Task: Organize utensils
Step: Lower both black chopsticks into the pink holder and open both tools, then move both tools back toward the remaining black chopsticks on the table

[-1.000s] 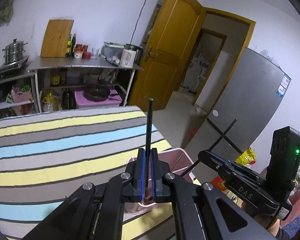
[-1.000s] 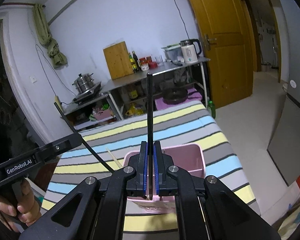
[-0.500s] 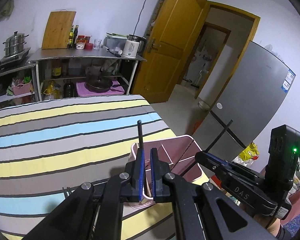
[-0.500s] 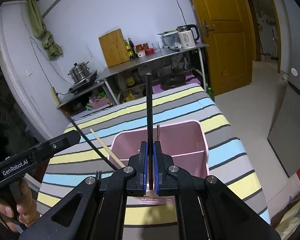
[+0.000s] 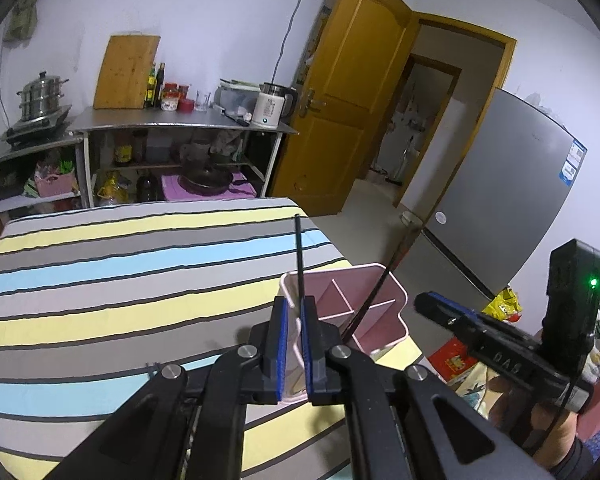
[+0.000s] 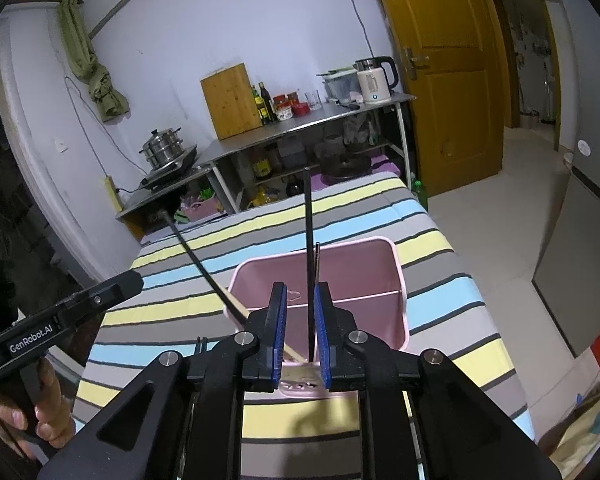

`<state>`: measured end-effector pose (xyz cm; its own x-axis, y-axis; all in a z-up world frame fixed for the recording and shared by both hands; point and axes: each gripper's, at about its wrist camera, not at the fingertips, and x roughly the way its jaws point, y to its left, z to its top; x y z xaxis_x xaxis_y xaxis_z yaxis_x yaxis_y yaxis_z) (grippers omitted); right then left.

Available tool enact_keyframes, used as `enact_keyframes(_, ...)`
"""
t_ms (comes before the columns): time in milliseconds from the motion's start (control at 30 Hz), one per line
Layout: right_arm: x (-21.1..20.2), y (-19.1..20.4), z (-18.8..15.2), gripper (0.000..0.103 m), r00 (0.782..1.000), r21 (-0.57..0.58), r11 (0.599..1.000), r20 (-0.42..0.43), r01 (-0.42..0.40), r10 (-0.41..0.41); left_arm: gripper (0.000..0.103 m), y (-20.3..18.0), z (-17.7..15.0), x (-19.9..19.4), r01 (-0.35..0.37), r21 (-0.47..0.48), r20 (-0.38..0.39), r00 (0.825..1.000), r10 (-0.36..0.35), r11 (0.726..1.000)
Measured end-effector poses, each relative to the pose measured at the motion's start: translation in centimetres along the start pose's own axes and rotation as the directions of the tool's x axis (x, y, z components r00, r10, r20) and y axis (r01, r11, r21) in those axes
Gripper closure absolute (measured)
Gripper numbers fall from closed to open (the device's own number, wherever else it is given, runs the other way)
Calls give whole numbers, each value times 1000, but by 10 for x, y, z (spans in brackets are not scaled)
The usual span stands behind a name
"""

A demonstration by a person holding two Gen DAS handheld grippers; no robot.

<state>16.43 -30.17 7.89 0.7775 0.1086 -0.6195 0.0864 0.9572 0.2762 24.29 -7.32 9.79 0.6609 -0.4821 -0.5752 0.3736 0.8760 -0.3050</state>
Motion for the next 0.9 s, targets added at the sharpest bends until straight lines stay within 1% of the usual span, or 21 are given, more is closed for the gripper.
enact_keyframes(100, -11, 6, -5, 89, 1000, -18, 1000, 16, -5, 5, 93, 3, -10, -15, -14, 5, 16, 1000, 14, 1000)
enact_keyframes(167, -17, 11, -9, 89, 1000, -36, 999, 27, -4, 5, 84, 9, -19, -27, -20, -5, 23, 1000, 20, 1000)
enact_keyframes(233, -25, 19, -15, 89, 999, -62, 998, 42, -12, 14, 80, 16, -27, -36, -34, -15, 24, 999, 34, 999)
enact_keyframes(400, -36, 37, -29, 89, 997, -104, 994, 54, -42, 47, 80, 29, -49, -53, -69, -23, 23, 997, 69, 997)
enact_keyframes(533, -38, 50, -42, 89, 997, -133, 989, 43, -63, 69, 80, 39, -70, -65, -92, -42, 16, 996, 93, 995)
enact_keyframes(733, -28, 67, -62, 89, 992, -145, 982, -34, -121, 117, 80, 47, -90, -71, -113, -55, -4, 994, 113, 992)
enact_keyframes(900, -16, 74, -78, 89, 986, -151, 977, -95, -148, 135, 80, 56, -109, -68, -124, -81, -37, 992, 122, 989)
